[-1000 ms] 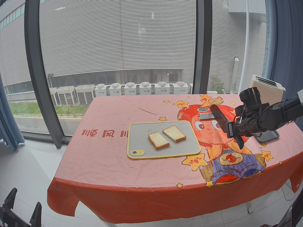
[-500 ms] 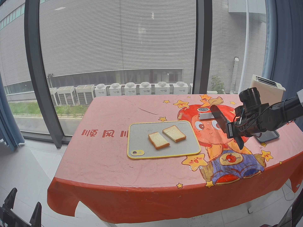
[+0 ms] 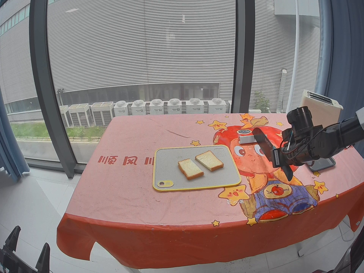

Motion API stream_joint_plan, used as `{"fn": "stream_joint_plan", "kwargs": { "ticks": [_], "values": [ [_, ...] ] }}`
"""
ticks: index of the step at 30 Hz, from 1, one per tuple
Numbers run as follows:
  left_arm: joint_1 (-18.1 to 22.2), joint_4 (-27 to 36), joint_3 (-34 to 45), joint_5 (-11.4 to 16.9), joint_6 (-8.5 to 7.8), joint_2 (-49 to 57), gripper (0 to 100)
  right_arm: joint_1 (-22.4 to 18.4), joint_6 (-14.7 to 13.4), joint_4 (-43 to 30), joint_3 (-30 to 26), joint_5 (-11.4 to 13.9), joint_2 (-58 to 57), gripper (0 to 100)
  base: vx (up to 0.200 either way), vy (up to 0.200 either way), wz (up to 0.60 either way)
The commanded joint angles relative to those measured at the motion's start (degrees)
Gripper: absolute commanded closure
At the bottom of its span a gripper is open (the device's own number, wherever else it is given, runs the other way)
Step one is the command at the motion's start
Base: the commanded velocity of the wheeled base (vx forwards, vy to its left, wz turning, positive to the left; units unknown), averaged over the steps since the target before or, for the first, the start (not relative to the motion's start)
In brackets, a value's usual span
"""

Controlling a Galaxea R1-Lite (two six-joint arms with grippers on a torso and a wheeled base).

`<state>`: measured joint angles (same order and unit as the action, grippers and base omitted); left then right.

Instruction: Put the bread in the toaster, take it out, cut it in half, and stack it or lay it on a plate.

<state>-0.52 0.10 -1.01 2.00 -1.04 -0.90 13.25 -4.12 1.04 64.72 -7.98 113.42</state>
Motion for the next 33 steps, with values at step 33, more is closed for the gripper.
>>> {"fn": "stream_joint_plan", "kwargs": {
  "ticks": [33],
  "values": [
    [0.00, -0.01, 0.92, 0.02, 0.07, 0.90, 0, 0.20, -0.19, 0.81, -0.30, -0.01, 2.86, 100, 0.000, 0.000, 0.00]
  ]
}}
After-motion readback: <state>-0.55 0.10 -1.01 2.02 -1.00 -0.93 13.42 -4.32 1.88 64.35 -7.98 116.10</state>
